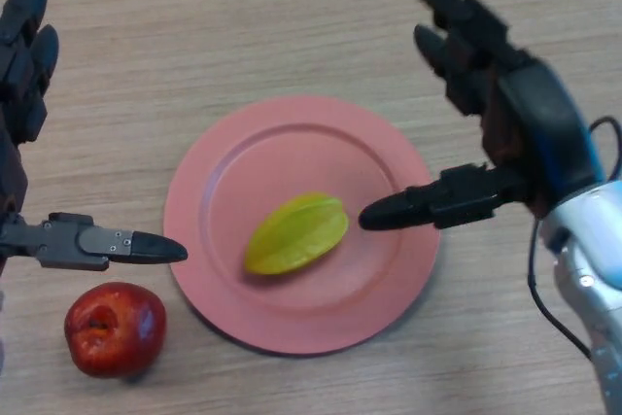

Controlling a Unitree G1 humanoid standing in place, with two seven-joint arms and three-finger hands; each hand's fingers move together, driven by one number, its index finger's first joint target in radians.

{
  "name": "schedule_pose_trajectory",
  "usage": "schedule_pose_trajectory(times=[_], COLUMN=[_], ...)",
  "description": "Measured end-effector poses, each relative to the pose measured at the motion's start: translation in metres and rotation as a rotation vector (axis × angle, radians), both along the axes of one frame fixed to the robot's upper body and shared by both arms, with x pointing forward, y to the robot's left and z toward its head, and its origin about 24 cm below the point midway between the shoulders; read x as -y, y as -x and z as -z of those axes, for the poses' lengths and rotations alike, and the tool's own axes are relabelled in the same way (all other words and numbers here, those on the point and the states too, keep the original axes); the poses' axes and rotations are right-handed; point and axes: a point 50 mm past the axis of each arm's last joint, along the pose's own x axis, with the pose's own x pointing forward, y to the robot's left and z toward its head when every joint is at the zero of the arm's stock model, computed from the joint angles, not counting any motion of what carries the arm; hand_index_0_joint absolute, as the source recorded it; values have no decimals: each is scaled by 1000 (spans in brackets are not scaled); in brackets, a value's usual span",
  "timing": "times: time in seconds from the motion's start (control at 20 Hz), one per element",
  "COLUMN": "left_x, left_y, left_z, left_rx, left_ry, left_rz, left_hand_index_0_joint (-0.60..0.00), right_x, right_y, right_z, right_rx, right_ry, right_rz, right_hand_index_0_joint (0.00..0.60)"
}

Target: Pick up the yellow starfruit and place it on the plate

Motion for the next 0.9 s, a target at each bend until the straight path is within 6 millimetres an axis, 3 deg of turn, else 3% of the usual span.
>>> schedule_pose_trajectory(times=[0.15, 0.35, 0.5, 0.65, 0.9], left_x=[6, 6, 6, 7, 10], left_y=[-2, -2, -2, -2, -1], left_z=[7, 7, 9, 16, 7], left_rx=[-33, -31, -52, -139, -103], left_ry=[10, 41, 45, 90, 83], left_rz=[30, 49, 47, 57, 69], left_hand_index_0_joint=[0, 0, 0, 0, 0], right_x=[17, 37, 40, 44, 44], right_y=[3, 17, 28, 29, 29], right_z=[-7, 4, -1, 7, 7], right_rx=[21, -50, -24, -60, -71], right_ry=[12, 23, -5, -1, -27], right_rz=[42, 103, 100, 114, 91], right_hand_index_0_joint=[0, 0, 0, 0, 0])
